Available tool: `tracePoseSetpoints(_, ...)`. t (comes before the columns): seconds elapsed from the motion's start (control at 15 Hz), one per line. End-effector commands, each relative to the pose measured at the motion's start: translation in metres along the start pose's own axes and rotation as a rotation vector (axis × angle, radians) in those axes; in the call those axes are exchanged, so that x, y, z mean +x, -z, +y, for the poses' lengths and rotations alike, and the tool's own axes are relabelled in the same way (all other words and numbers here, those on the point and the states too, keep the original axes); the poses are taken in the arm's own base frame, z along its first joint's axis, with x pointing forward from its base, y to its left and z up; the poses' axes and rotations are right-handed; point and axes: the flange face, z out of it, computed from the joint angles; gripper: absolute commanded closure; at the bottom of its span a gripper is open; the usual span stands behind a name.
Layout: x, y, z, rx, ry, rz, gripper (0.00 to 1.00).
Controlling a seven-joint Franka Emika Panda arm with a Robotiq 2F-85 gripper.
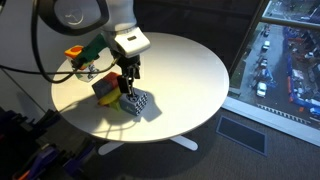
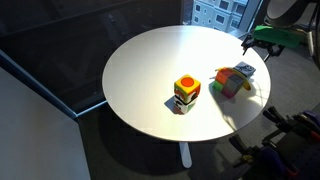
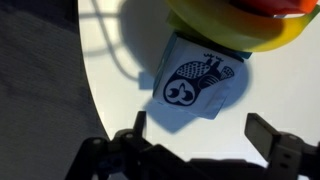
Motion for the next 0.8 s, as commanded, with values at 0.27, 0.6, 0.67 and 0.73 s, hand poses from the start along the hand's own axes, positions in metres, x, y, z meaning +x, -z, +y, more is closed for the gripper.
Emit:
tracePoseSetpoints(0.27, 0.006, -0.017, -0.005, 0.021, -0.104, 0.004, 0.0)
tracePoseSetpoints(0.6, 0.005, -0.03, -0.008, 0.006, -0.129, 0.002, 0.0)
tracePoseSetpoints(0.67, 0.005, -0.032, -0.009, 0.004, -0.132, 0.003, 0.0)
tracePoseSetpoints(0.73, 0.006, -0.034, -0.011, 0.001, -0.133, 0.007, 0.0)
